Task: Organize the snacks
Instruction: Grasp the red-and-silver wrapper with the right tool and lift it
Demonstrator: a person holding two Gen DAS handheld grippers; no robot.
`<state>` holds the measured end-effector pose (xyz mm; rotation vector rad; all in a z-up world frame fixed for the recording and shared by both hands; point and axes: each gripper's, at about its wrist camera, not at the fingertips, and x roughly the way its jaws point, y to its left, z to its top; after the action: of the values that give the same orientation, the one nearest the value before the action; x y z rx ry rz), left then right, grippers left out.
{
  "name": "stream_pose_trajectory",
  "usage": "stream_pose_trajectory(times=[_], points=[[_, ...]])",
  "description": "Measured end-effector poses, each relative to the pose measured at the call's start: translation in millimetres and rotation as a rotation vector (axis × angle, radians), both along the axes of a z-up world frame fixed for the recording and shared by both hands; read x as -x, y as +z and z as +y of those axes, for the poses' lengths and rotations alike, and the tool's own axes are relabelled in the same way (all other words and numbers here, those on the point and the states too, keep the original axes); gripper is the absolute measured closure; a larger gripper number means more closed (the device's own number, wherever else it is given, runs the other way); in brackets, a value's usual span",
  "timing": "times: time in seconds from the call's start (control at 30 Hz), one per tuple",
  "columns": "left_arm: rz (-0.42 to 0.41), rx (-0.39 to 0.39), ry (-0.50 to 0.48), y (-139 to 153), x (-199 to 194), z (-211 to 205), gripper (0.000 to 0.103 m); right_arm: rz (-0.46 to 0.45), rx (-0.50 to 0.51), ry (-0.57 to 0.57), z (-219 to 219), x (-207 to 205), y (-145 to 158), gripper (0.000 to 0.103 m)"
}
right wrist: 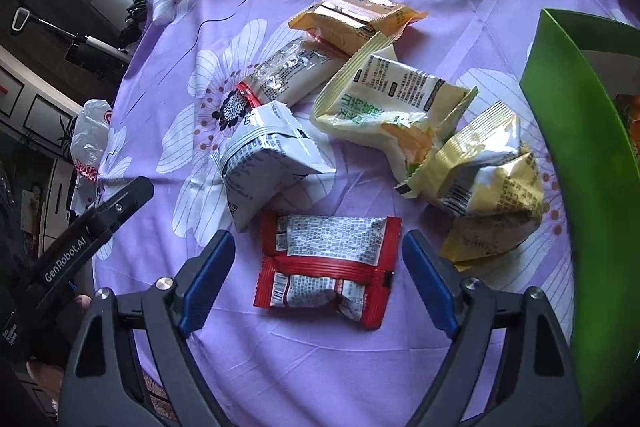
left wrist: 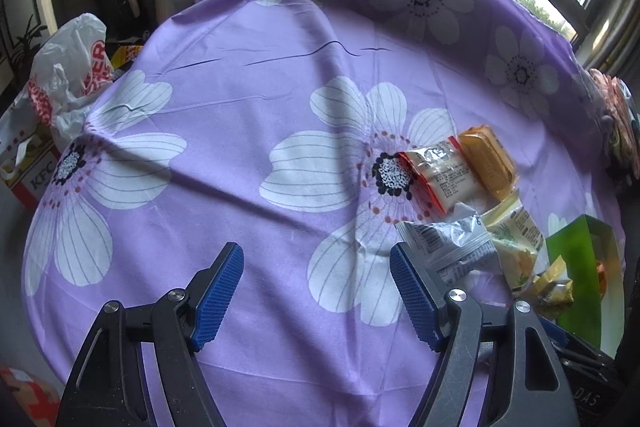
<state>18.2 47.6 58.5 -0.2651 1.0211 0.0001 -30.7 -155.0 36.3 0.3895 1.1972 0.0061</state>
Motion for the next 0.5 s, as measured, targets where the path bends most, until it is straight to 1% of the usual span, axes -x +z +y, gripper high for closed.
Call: stream_pose_trajectory(times=[0.1, 0.2, 0.3, 0.37, 0.4, 0.5], points=[[0.011, 0.035, -0.05, 0, 2, -11, 0.027, -0.036, -0.052, -0.046, -14, 4, 8, 0.011], [0.022, 0.073, -0.115, -2, 4, -26, 0.027, -0.05, -0.109, -0.094, -30, 9, 10, 0.011], [0.048, 0.069, -0.179, -6, 6, -44, 0.027, -0.051, -0.155, -0.139, -42, 13, 8, 0.012], [0.056, 0.068, -0.215, -7, 7, -55, 0.027, -0.036, -0.208, -0.161, -46, 14, 3, 0.014], [0.061, 0.071, -0.234, -8, 8, -60, 0.027, -0.026, -0.228, -0.17, -46, 14, 0, 0.016], [0.084, 0.081, -0.294, -12, 10, -74, 0.027, 0.005, -0.236, -0.192, -45, 14, -7, 0.024]])
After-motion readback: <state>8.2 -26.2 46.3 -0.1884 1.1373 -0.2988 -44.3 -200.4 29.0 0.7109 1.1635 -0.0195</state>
